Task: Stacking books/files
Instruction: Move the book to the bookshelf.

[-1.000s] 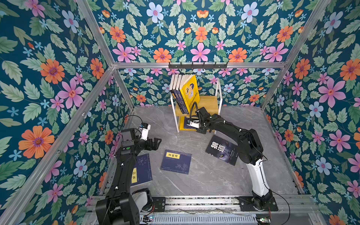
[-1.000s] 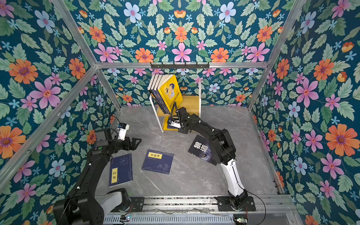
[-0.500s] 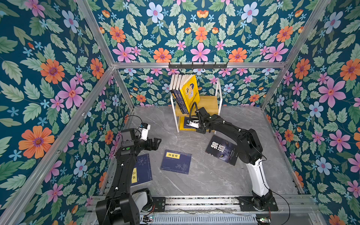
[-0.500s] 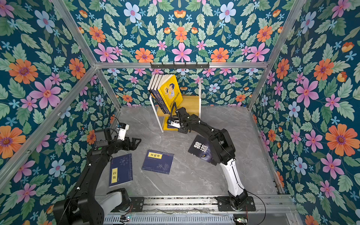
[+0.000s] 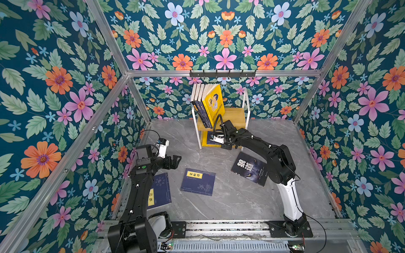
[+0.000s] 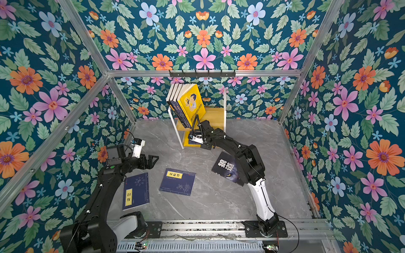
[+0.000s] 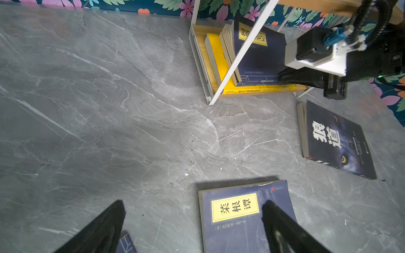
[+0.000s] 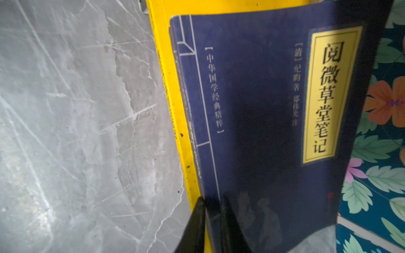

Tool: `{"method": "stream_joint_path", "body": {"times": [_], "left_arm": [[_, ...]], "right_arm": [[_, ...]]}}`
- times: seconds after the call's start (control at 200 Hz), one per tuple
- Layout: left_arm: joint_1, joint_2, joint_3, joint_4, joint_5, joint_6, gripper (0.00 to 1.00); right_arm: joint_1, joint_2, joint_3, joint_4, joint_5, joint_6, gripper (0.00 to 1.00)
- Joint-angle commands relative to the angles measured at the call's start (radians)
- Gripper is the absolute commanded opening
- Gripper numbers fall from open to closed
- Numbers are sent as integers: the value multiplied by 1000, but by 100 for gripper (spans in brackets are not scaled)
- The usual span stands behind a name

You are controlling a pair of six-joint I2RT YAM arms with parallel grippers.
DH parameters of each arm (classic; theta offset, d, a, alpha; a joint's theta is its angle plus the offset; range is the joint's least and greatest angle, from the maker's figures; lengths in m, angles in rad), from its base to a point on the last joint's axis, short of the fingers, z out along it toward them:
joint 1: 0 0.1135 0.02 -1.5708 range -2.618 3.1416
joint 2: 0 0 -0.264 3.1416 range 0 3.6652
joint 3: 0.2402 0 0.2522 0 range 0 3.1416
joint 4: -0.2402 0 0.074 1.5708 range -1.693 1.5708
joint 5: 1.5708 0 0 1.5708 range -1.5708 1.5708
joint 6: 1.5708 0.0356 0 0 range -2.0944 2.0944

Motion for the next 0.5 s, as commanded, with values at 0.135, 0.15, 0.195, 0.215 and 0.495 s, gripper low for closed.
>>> {"method": "stream_joint_path", "body": {"times": [0.135,0.15,0.195,0.215,0.495], "left_arm": [[2,0,2,18,8,-12,100],[1,1,3,18,8,-13,100],[2,2,2,18,9,-15,100],[2,2,2,18,8,-17,100],[0,19,-2,21,78,-32,100]], "right_arm": [[0,3,2,25,-3,-12,15],[-1,2,2,26,-6,-12,15],[-3,3,2,26,-8,-8,15],[-5,3,1,26,-9,-6,15],[9,-98,-59,41,-35,32,41]]}}
